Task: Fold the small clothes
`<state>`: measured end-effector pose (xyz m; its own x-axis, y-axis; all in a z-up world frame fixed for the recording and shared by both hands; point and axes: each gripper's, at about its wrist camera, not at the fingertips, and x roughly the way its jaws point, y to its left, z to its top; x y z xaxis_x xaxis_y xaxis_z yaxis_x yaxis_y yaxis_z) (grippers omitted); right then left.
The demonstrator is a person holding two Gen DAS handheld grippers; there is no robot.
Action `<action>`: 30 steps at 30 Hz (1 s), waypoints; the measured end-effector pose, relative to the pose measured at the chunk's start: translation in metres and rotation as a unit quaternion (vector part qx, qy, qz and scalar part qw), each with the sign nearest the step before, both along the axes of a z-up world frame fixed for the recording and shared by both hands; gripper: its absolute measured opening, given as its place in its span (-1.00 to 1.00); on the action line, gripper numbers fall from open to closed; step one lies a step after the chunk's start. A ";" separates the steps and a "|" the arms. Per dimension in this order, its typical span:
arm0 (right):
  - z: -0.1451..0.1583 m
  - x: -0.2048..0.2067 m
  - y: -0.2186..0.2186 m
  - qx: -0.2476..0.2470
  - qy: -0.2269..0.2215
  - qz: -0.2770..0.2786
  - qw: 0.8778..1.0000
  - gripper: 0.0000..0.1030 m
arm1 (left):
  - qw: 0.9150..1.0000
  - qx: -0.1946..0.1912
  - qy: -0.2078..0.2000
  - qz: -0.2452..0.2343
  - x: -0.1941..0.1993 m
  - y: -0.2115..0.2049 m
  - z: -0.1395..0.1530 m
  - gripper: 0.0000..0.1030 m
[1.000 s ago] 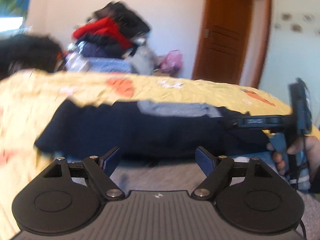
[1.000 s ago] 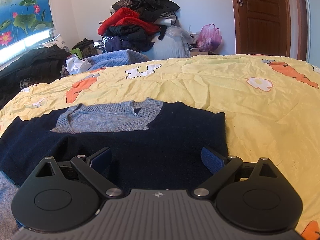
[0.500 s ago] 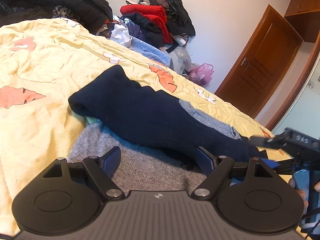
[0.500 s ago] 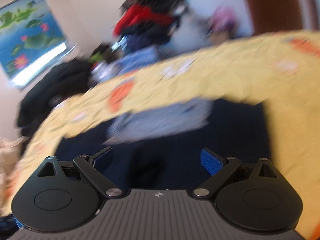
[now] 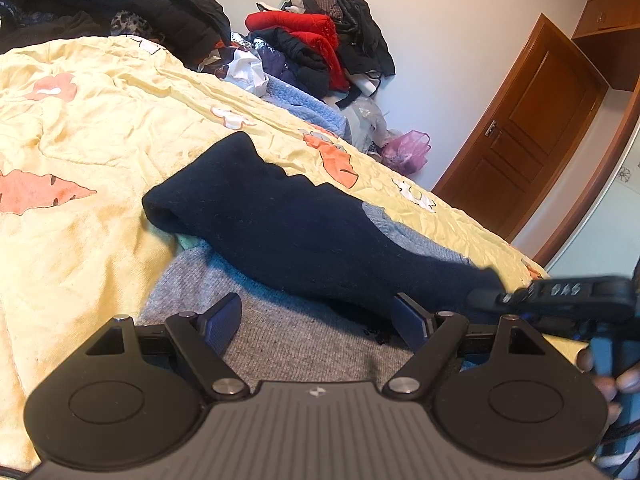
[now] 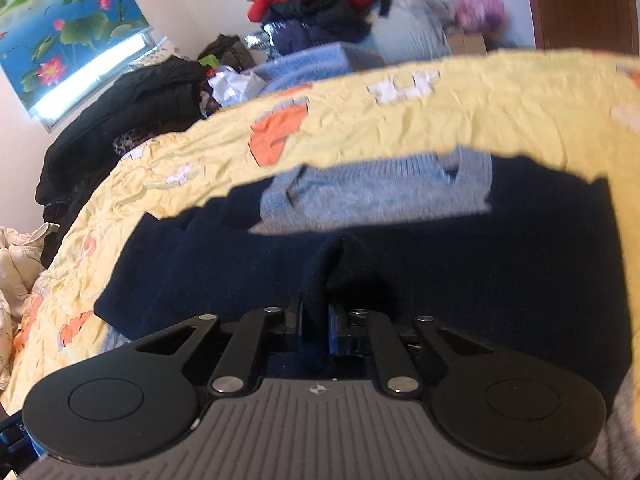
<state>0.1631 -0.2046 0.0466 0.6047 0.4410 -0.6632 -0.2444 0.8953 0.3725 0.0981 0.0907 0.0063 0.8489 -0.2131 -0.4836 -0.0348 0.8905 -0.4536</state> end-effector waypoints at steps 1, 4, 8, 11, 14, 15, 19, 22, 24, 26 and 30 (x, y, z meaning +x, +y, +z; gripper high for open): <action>0.006 0.000 -0.001 -0.002 -0.010 0.004 1.000 -0.64 | 1.000 0.000 0.000 0.000 0.000 0.000 0.000 0.60; 0.028 0.003 -0.009 -0.019 -0.038 0.010 0.999 -0.65 | 1.000 0.001 0.001 0.001 0.000 0.000 0.000 0.60; 0.042 0.013 -0.038 -0.051 -0.042 -0.003 0.998 -0.65 | 1.000 0.001 0.001 0.001 0.000 0.000 -0.001 0.60; 0.037 0.015 -0.068 -0.073 -0.033 -0.030 0.996 -0.65 | 1.000 0.002 0.001 0.001 0.000 0.000 -0.001 0.60; 0.026 0.013 -0.098 -0.070 -0.023 -0.061 0.995 -0.65 | 1.000 0.003 0.002 0.001 0.000 0.000 -0.001 0.60; 0.022 0.013 -0.105 -0.066 -0.019 -0.069 0.995 -0.65 | 1.000 0.003 0.002 0.001 0.000 0.000 -0.001 0.60; 0.004 0.011 -0.117 -0.065 -0.005 -0.078 0.995 -0.65 | 1.000 0.008 0.003 0.000 -0.001 -0.001 0.000 0.61; 0.001 0.008 -0.116 -0.059 -0.005 -0.077 0.995 -0.65 | 1.000 0.011 0.004 0.001 -0.001 -0.002 0.000 0.61; 0.001 0.010 -0.115 -0.057 -0.004 -0.076 0.995 -0.65 | 1.000 0.013 0.004 0.001 -0.001 -0.003 0.000 0.61; 0.000 0.011 -0.116 -0.057 -0.002 -0.076 0.995 -0.65 | 1.000 0.013 0.005 0.001 -0.001 -0.003 0.001 0.61; -0.008 0.012 -0.120 -0.047 0.017 -0.080 0.996 -0.59 | 1.000 0.013 0.005 0.001 -0.001 -0.003 0.001 0.61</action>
<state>0.1756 -0.3244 0.0384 0.6388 0.2767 -0.7179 -0.0855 0.9528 0.2913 0.0973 0.0880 0.0069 0.8446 -0.1993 -0.4969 -0.0400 0.9020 -0.4298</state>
